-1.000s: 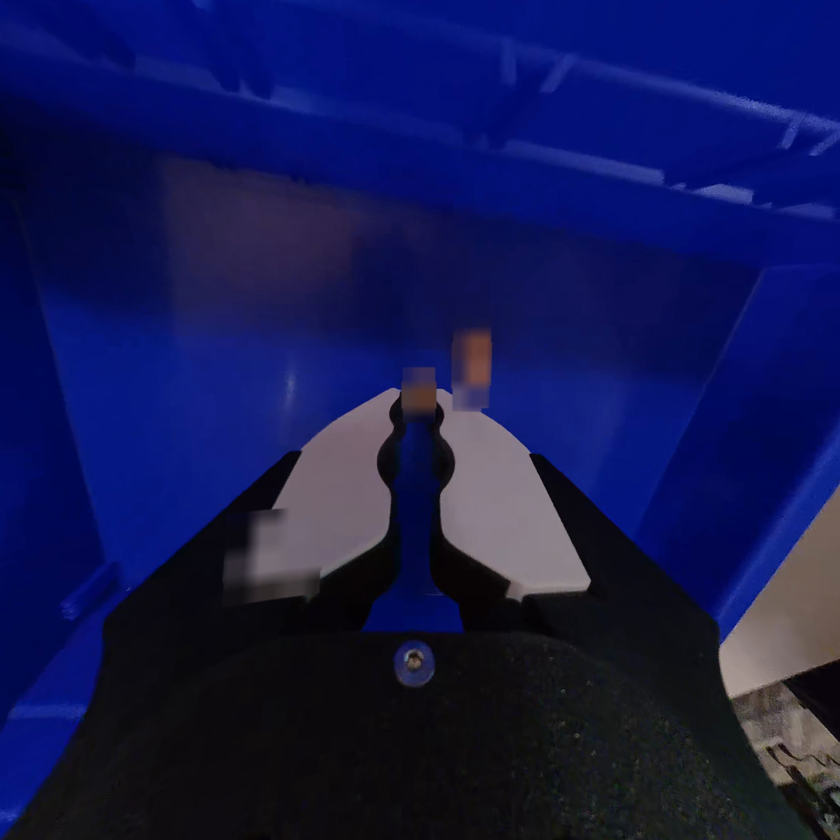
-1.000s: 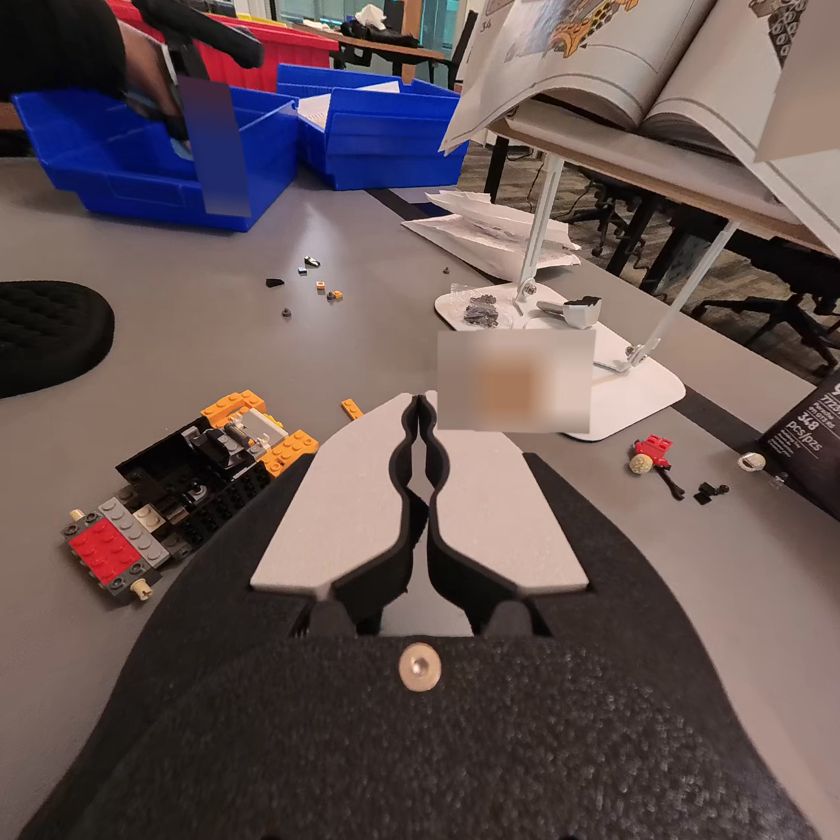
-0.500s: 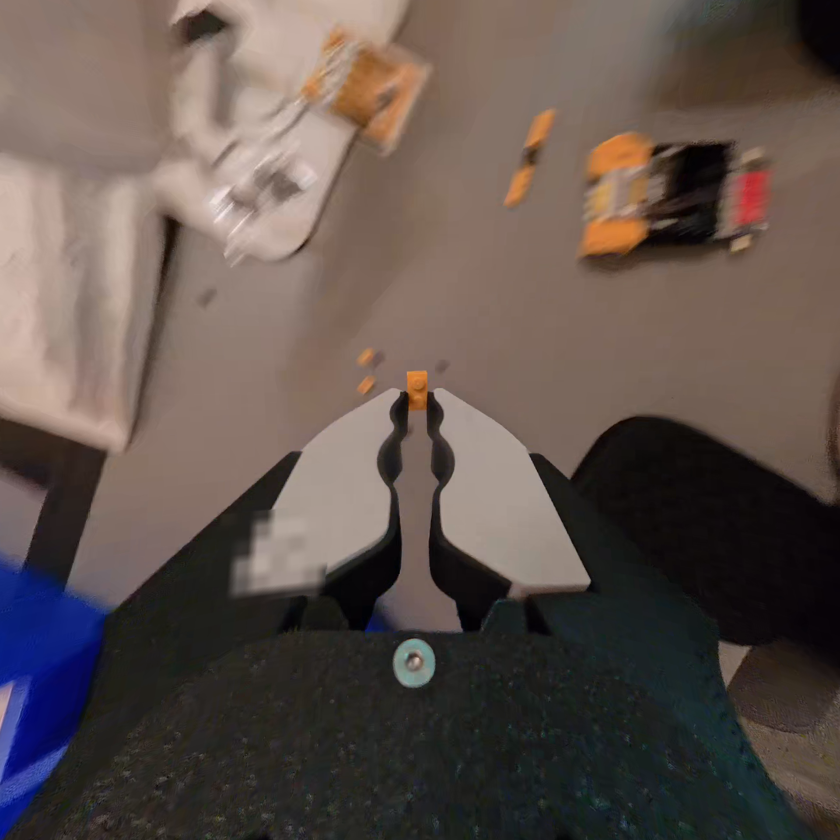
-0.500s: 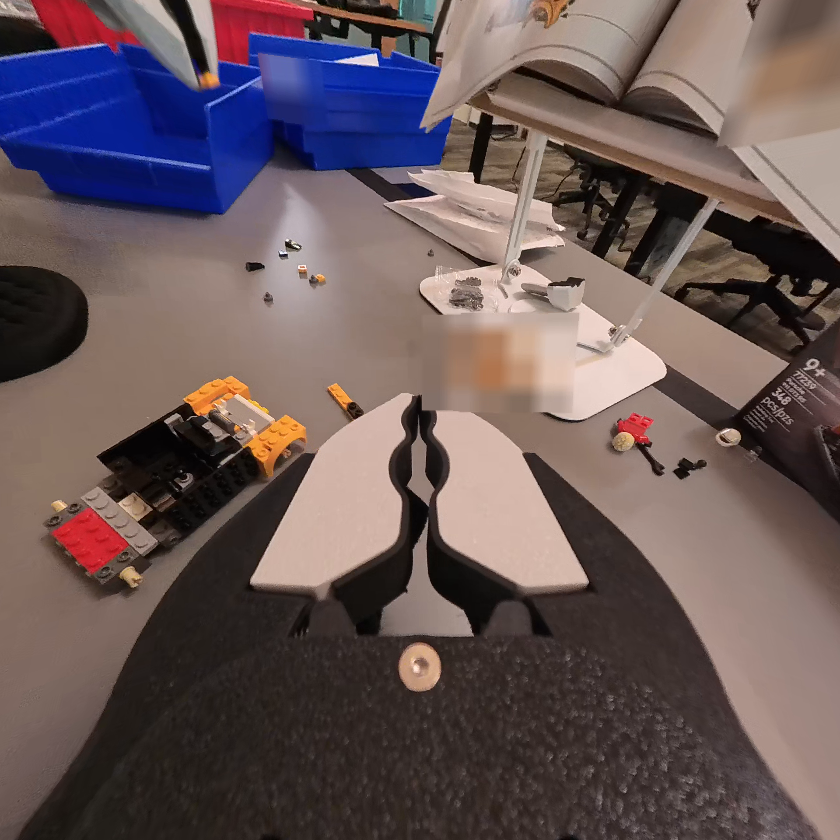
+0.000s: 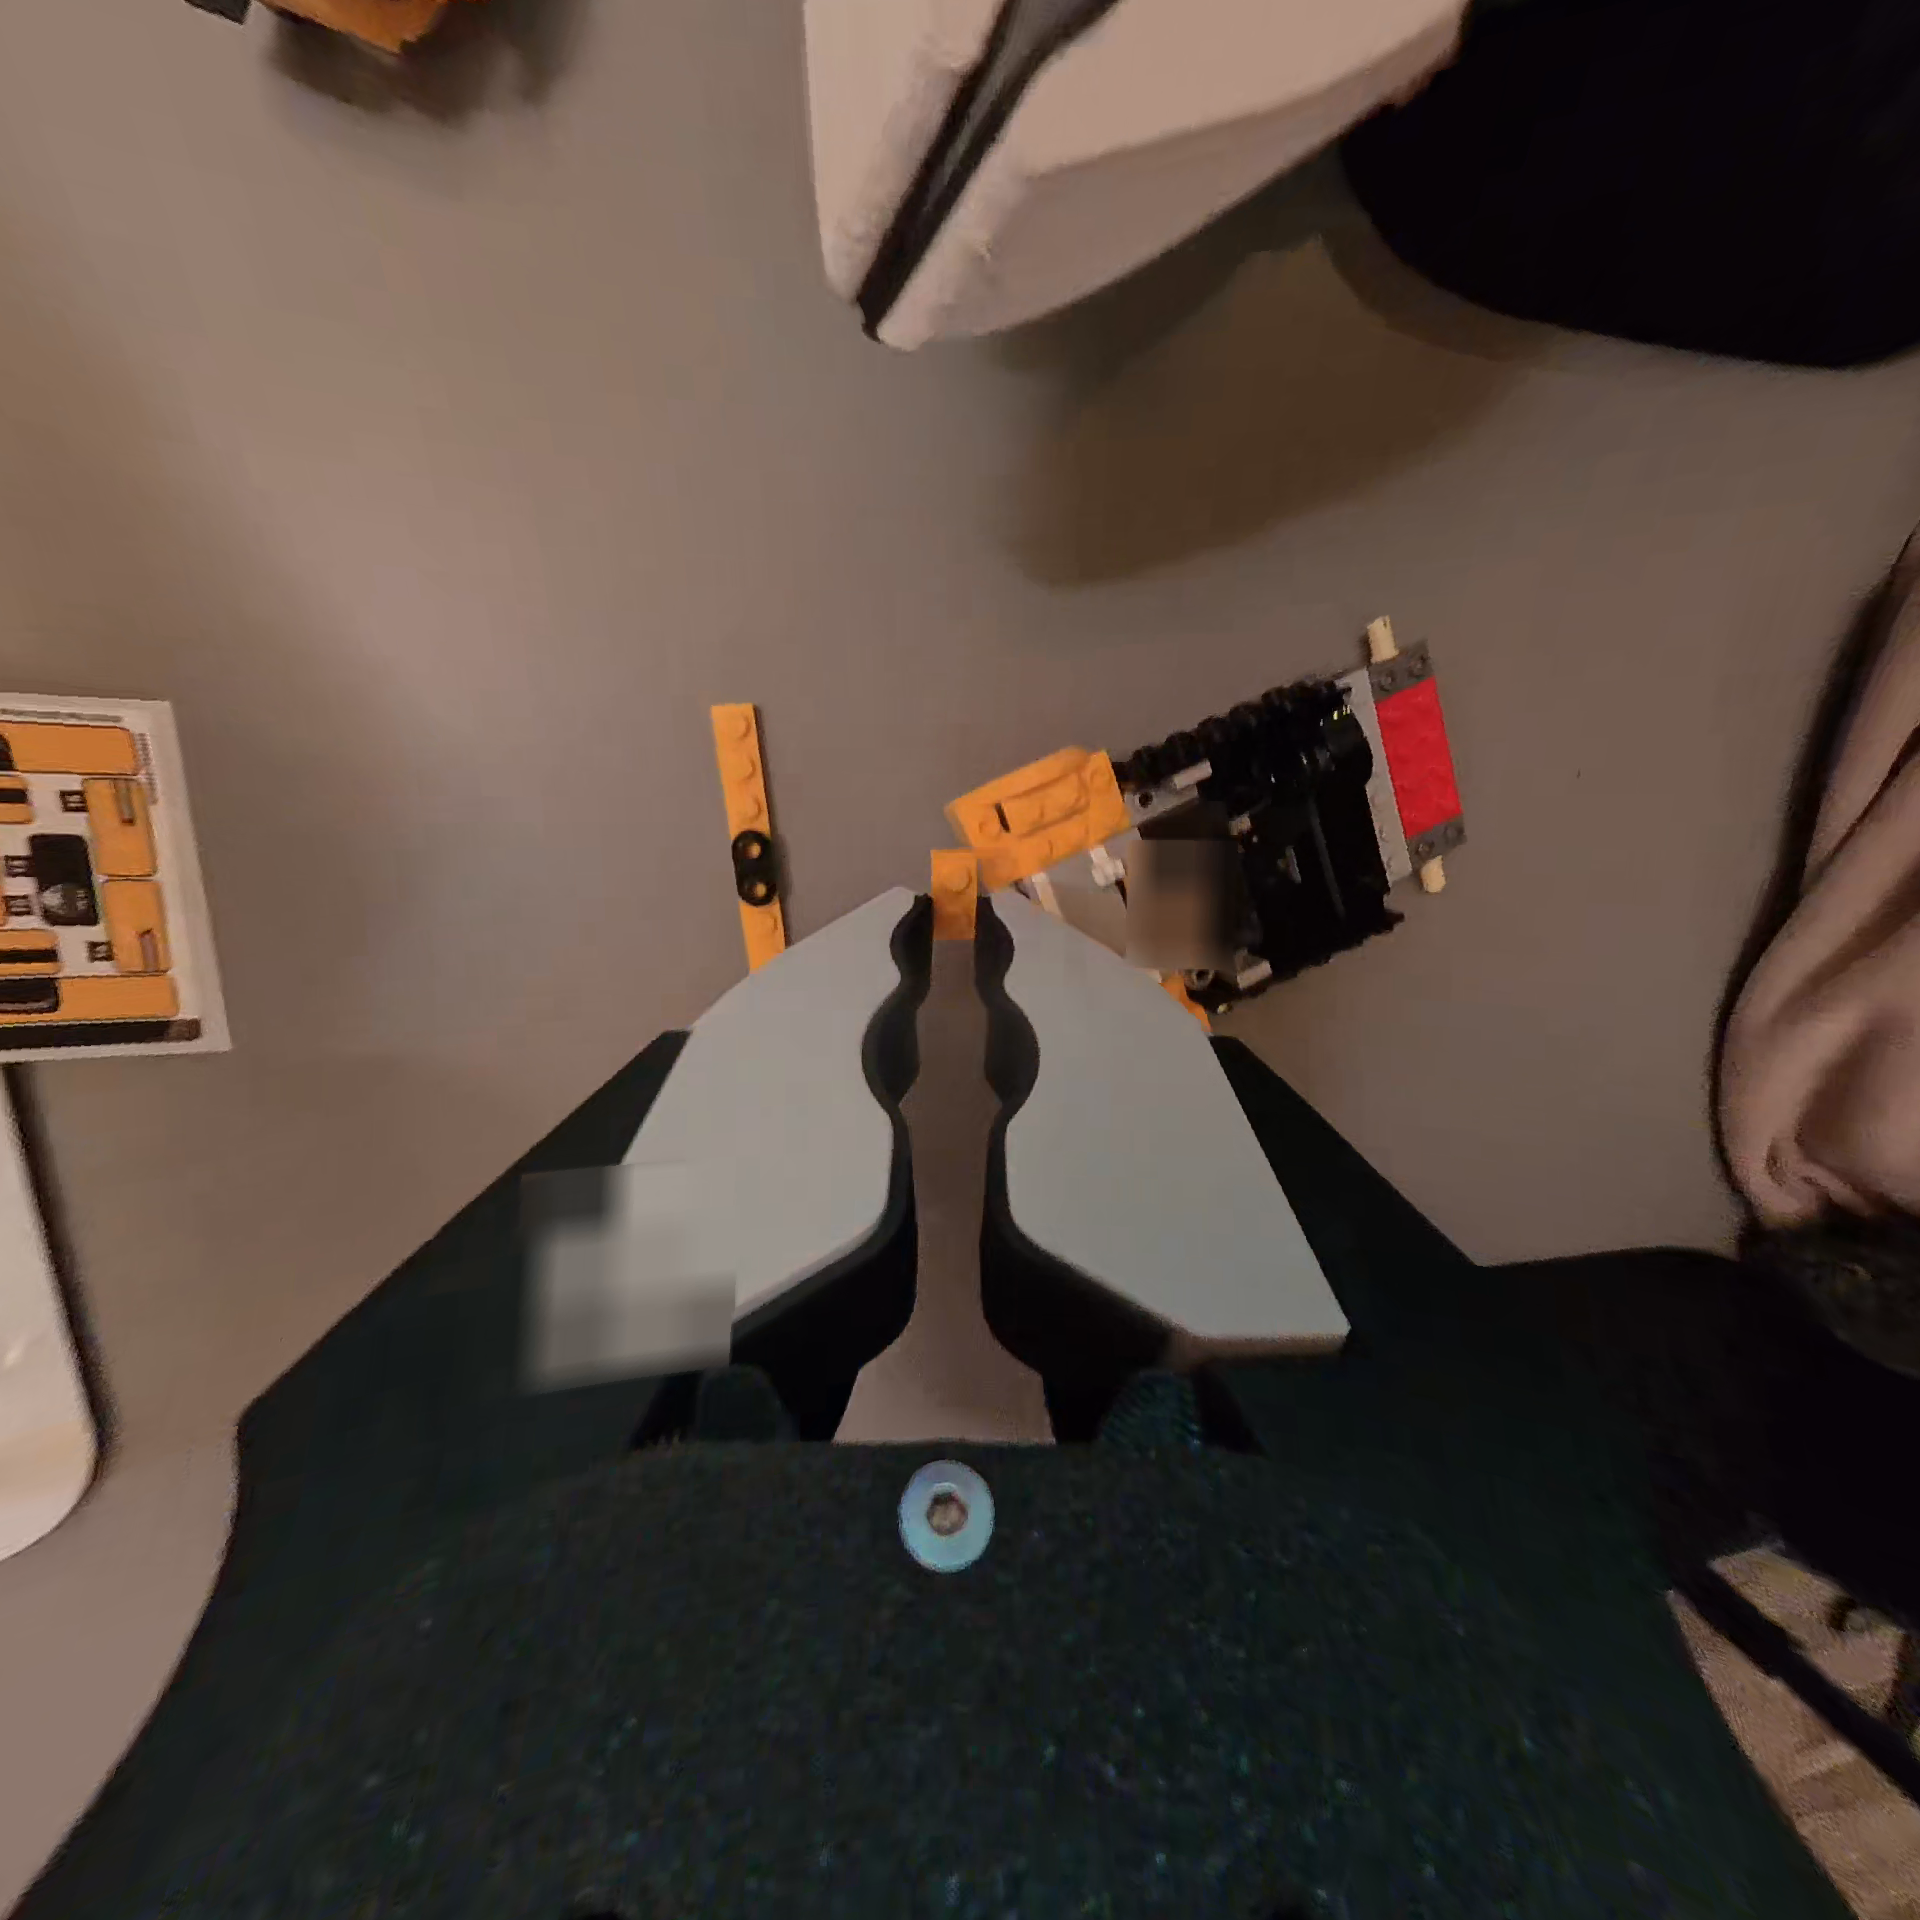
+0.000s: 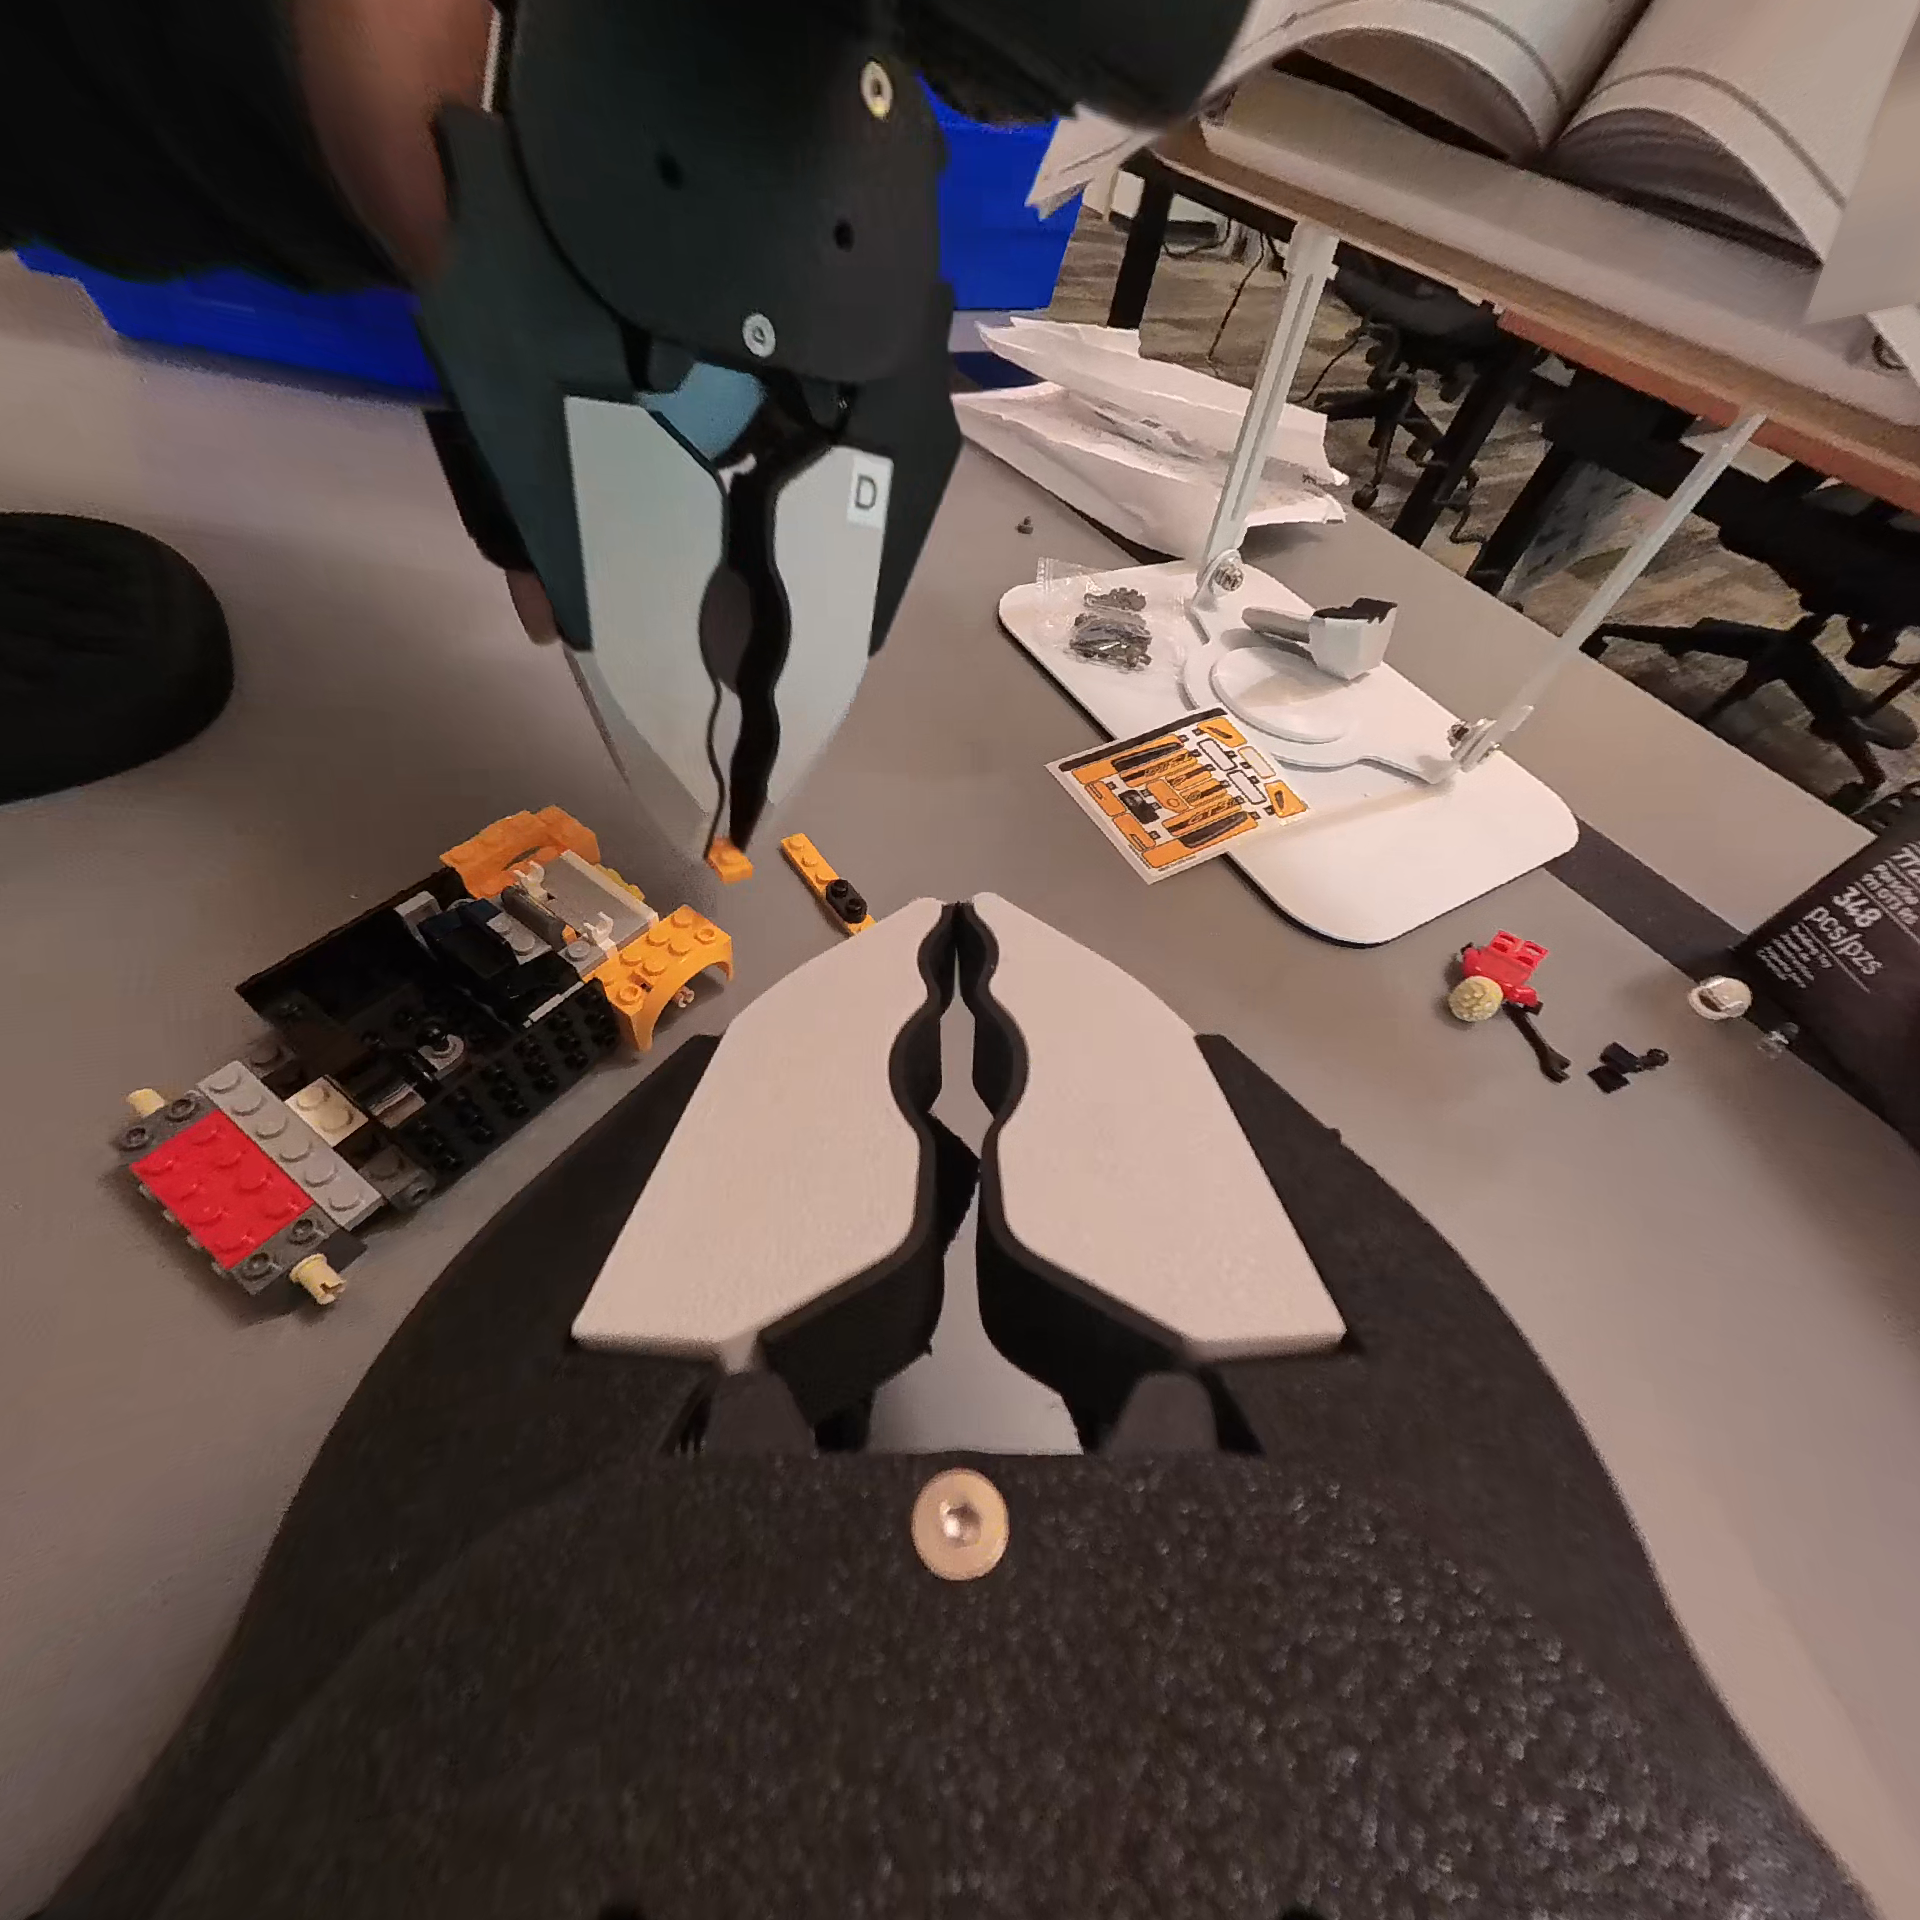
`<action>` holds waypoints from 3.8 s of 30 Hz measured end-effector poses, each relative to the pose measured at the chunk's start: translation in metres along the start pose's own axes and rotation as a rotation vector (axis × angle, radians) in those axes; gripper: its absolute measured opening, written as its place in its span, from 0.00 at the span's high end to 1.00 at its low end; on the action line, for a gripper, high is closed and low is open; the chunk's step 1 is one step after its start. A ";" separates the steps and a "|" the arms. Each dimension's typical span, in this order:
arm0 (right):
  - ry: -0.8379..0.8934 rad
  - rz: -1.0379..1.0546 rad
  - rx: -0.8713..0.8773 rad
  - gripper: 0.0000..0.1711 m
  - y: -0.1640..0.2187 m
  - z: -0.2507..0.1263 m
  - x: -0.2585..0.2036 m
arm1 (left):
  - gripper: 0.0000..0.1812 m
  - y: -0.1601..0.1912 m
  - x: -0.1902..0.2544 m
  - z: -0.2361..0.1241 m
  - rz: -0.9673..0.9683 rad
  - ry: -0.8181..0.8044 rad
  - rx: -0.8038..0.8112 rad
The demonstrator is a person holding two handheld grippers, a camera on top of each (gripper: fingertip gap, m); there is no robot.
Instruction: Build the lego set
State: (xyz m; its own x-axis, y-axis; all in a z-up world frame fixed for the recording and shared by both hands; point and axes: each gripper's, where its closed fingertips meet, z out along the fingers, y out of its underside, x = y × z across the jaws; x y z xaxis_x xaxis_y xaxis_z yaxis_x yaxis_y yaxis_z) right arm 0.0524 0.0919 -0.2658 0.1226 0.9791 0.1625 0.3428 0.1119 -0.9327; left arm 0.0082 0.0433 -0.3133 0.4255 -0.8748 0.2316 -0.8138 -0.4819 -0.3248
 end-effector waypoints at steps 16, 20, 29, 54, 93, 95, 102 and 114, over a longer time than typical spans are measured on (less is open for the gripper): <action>-0.016 0.015 -0.015 1.00 0.003 0.002 -0.002 | 0.96 -0.004 0.010 0.013 -0.194 0.050 0.028; -0.018 0.012 -0.016 1.00 0.003 0.002 -0.003 | 0.96 -0.003 0.010 0.013 -0.211 0.051 0.031; -0.027 0.011 -0.021 1.00 0.004 0.002 -0.005 | 0.94 -0.001 0.012 0.014 -0.220 0.058 0.038; -0.074 0.022 -0.061 1.00 0.014 0.009 -0.011 | 0.92 0.027 -0.016 0.009 -0.241 0.031 0.099; -0.247 0.337 -0.134 0.88 -0.007 0.026 -0.034 | 0.98 0.007 -0.005 -0.015 0.023 -0.543 0.206; -0.283 0.395 -0.151 0.87 -0.009 0.029 -0.037 | 0.98 0.007 -0.005 -0.018 0.035 -0.575 0.205; -0.338 0.492 -0.186 0.88 -0.008 0.030 -0.041 | 0.98 0.005 -0.010 -0.031 0.109 -0.743 0.210; -0.411 0.576 -0.154 0.89 -0.017 0.036 -0.053 | 0.98 -0.013 0.002 -0.044 0.326 -1.030 0.217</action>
State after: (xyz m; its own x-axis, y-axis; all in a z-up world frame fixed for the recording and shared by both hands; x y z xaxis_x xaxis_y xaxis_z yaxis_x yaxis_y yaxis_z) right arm 0.0071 0.0438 -0.2704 -0.0257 0.8634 -0.5038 0.4605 -0.4371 -0.7726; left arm 0.0021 0.0499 -0.2684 0.4107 -0.5358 -0.7377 -0.9035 -0.1303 -0.4084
